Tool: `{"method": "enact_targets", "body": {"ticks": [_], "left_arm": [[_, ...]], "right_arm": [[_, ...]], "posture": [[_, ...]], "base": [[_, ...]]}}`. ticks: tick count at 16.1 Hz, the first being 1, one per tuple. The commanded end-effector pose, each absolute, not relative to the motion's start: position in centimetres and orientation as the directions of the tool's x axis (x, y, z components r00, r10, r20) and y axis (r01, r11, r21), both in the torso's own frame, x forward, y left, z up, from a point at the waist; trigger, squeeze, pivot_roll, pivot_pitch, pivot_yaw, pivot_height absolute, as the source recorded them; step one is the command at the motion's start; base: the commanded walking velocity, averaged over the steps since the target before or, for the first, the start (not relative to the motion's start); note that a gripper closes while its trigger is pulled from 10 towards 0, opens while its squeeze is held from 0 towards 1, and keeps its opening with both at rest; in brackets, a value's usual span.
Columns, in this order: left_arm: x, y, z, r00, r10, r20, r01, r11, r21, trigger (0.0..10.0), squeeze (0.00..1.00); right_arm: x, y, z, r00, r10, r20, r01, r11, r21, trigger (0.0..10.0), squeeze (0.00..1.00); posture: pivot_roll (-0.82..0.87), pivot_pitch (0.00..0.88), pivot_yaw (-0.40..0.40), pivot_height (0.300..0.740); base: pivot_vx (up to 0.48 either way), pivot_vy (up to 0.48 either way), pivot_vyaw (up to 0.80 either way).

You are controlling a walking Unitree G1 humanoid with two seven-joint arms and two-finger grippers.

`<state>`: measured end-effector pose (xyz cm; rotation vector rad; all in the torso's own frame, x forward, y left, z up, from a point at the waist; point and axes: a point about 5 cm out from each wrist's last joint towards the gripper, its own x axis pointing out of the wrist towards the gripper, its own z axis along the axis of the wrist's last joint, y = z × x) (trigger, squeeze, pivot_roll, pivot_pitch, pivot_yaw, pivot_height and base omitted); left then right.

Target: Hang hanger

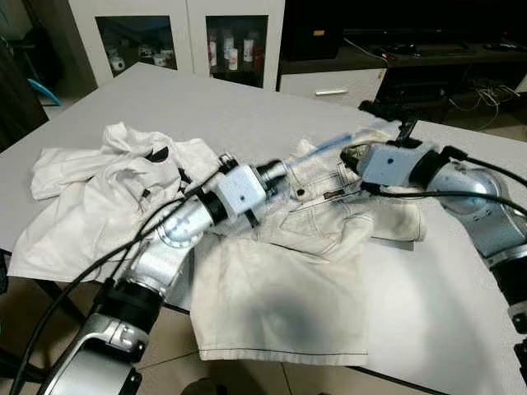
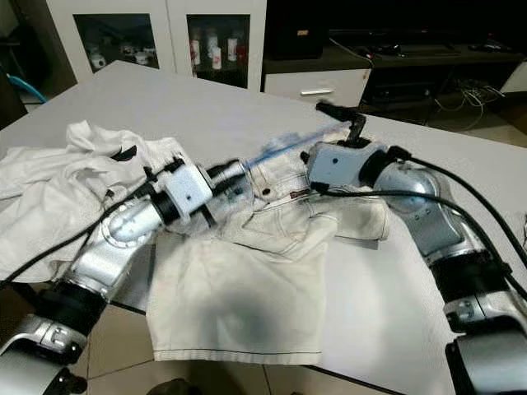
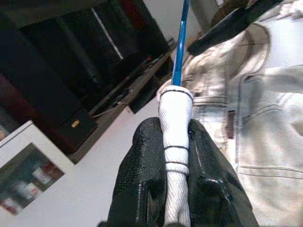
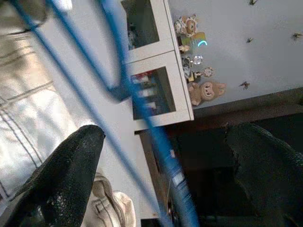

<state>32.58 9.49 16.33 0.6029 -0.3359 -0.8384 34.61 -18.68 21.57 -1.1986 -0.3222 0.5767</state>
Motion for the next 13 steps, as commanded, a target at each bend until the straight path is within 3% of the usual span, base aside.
{"method": "enact_targets", "body": {"ticks": [1, 2, 3, 4, 5, 6, 8, 11, 12, 13], "left_arm": [[32.2, 9.1, 16.5, 0.604, -0.796, 0.038, 0.598, 0.484, 0.639, 10.0, 0.0], [32.1, 8.8, 16.5, 0.596, -0.802, 0.037, 0.599, 0.476, 0.644, 10.0, 0.0], [32.0, 8.7, 16.4, 0.593, -0.804, 0.037, 0.6, 0.473, 0.646, 10.0, 0.0], [31.9, 8.6, 16.4, 0.592, -0.805, 0.037, 0.601, 0.471, 0.646, 10.0, 0.0], [31.8, 8.5, 16.4, 0.589, -0.807, 0.037, 0.602, 0.469, 0.646, 10.0, 0.0], [31.8, 8.5, 16.3, 0.586, -0.81, 0.037, 0.604, 0.466, 0.647, 10.0, 0.0], [31.7, 8.4, 16.4, 0.58, -0.814, 0.036, 0.604, 0.46, 0.651, 10.0, 0.0], [31.7, 8.4, 16.6, 0.576, -0.817, 0.035, 0.602, 0.453, 0.658, 10.0, 0.0], [31.7, 8.4, 16.6, 0.577, -0.816, 0.035, 0.602, 0.453, 0.658, 10.0, 0.0], [31.7, 8.4, 16.6, 0.578, -0.816, 0.035, 0.6, 0.453, 0.659, 10.0, 0.0]], "right_arm": [[34.7, -18.8, 21.6, 0.813, 0.577, -0.08, -0.246, 0.216, -0.945, 10.0, 0.0], [34.8, -18.9, 21.4, 0.814, 0.574, -0.084, -0.248, 0.212, -0.945, 8.3, 0.0], [34.8, -18.9, 21.3, 0.815, 0.573, -0.084, -0.247, 0.213, -0.945, 8.3, 0.0], [34.8, -18.8, 21.2, 0.815, 0.573, -0.088, -0.251, 0.212, -0.944, 4.7, 0.0], [34.9, -18.9, 20.9, 0.813, 0.572, -0.108, -0.267, 0.201, -0.943, 2.9, 0.0], [34.9, -19.0, 20.7, 0.816, 0.566, -0.119, -0.271, 0.192, -0.943, 3.4, 0.0], [35.1, -19.1, 20.3, 0.827, 0.546, -0.13, -0.269, 0.182, -0.946, 10.0, 0.0], [35.5, -19.2, 19.7, 0.84, 0.518, -0.161, -0.281, 0.163, -0.946, 10.0, 0.0], [35.5, -19.2, 19.6, 0.841, 0.516, -0.164, -0.283, 0.16, -0.946, 7.5, 0.0], [35.5, -19.3, 19.8, 0.844, 0.515, -0.147, -0.271, 0.173, -0.947, 0.0, 0.0]], "posture": [[0.06, 0.0, -0.057, 0.723], [0.06, 0.0, -0.058, 0.723], [0.06, 0.0, -0.058, 0.723], [0.06, 0.0, -0.058, 0.723], [0.06, 0.0, -0.058, 0.723], [0.06, 0.0, -0.058, 0.723], [0.06, 0.0, -0.058, 0.723], [0.07, 0.0, -0.056, 0.723], [0.07, 0.0, -0.057, 0.723], [0.07, 0.0, -0.059, 0.723]], "base": [[0.0, 0.0, 0.0], [0.0, 0.0, 0.0], [0.0, 0.0, 0.0], [0.0, 0.0, 0.0], [0.0, 0.0, 0.0], [0.0, 0.0, 0.0], [0.0, 0.0, 0.0], [0.0, 0.0, 0.0], [0.0, 0.0, 0.0], [0.0, 0.0, 0.0]]}}
